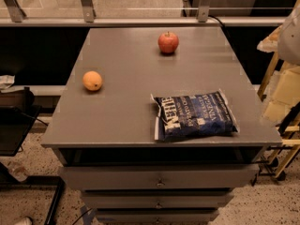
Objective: Move blue chip bag near apple
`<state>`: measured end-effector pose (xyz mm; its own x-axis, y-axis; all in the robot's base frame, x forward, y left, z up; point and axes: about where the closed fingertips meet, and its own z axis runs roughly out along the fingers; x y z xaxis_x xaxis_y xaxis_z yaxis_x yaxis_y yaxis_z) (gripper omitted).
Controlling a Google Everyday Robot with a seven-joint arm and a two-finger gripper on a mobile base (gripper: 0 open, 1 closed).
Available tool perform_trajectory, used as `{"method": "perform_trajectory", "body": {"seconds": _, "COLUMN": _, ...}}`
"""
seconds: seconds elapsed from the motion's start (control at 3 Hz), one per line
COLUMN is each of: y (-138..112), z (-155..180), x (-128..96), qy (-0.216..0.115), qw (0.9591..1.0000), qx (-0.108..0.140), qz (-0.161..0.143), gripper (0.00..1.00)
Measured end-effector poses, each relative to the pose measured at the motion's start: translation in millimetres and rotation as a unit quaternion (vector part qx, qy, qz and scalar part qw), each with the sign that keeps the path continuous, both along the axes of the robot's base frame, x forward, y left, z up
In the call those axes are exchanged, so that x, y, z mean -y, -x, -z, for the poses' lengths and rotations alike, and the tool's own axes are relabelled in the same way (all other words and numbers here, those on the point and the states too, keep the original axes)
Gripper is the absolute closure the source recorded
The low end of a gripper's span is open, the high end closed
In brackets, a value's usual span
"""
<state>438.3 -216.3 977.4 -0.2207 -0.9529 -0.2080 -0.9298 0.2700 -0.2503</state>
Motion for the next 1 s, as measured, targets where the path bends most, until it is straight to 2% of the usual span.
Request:
{"method": "perform_trajectory", "body": {"seconds": 0.33, "y": 0.0, "z": 0.0, "x": 0.0, "qy": 0.0, "qw": 1.0, "qx": 0.0, "qz": 0.0, "gripper": 0.0}}
{"method": "perform_trajectory", "body": {"seconds": 0.67, "y": -8.3, "z": 19.5, "x": -16.2, "qy": 0.003, "qw": 0.9988, "qx": -0.01, "qz": -0.047, "gripper": 0.0}}
{"method": "perform_trajectory", "body": {"seconds": 1.0, "y": -28.3, "z": 62.4, "x": -49.9, "qy": 0.005, "qw": 0.993, "qx": -0.034, "qz": -0.113, "gripper": 0.0}}
